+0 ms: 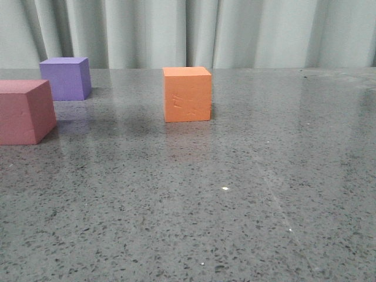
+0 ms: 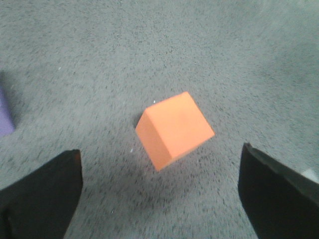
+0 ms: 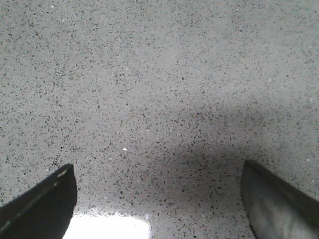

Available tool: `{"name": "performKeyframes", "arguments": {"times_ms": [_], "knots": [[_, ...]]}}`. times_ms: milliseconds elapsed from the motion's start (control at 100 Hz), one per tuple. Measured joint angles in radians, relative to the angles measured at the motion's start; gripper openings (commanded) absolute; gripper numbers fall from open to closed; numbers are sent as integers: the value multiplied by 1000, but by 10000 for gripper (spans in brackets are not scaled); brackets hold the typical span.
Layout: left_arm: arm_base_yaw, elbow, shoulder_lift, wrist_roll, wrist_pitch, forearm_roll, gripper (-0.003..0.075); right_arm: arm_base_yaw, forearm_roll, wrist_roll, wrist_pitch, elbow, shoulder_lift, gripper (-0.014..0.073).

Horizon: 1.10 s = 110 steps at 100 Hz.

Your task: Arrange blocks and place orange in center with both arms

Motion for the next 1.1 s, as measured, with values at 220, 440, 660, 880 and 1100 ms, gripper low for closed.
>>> {"name": "performKeyframes", "arguments": {"times_ms": [220,440,660,880,1100], "knots": [[-103,-186,238,-237,3,205,598,0,1,1,0,0,0,654],[-121,-292,398,-327,14,241,575,0,1,1,-1,0,0,654],[-146,-307,456,-444,24,324,566,0,1,1,-1,0,0,654],[-146,-309,467,-476,35,341,566,0,2,1,-1,0,0,654],[-154,-309,501,-490,64,343,566,0,2,1,-1,0,0,654]]}}
